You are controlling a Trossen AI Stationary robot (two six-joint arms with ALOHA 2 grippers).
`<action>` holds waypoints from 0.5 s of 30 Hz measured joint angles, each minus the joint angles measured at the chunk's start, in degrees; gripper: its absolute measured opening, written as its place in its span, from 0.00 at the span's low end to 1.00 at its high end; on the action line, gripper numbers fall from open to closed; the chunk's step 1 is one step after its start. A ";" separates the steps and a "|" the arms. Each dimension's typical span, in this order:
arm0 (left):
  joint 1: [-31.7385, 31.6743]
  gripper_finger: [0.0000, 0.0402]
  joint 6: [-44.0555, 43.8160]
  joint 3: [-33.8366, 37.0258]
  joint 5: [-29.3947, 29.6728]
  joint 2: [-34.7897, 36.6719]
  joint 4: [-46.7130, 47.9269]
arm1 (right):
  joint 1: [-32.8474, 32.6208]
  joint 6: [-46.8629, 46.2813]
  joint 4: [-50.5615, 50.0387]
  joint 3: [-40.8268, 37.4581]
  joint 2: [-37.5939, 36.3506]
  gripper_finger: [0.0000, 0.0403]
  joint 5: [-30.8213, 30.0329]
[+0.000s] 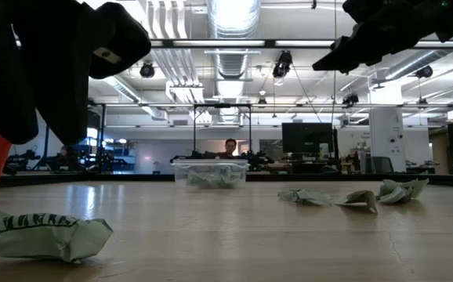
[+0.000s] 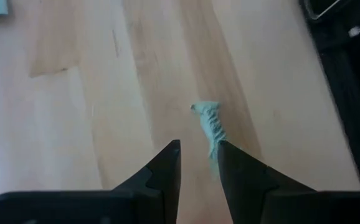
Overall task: Pick and place items into bin
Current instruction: Put the stevia packet into the orange bin
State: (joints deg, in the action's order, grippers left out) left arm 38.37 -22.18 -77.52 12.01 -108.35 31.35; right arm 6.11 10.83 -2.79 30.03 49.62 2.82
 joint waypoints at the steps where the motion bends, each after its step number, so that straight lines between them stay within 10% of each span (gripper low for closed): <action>1: 0.00 0.22 -0.02 -0.69 -0.05 -0.44 0.14 | 0.00 0.00 -0.02 -0.20 -0.42 0.35 0.01; 15: -1.25 0.22 -3.66 -5.17 -3.58 -1.25 0.87 | 0.00 -0.02 0.06 -0.60 -0.71 0.32 0.05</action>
State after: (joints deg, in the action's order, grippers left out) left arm 37.12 -25.84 -82.69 8.43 -109.60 32.22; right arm 6.11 10.81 -2.73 29.43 48.90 2.87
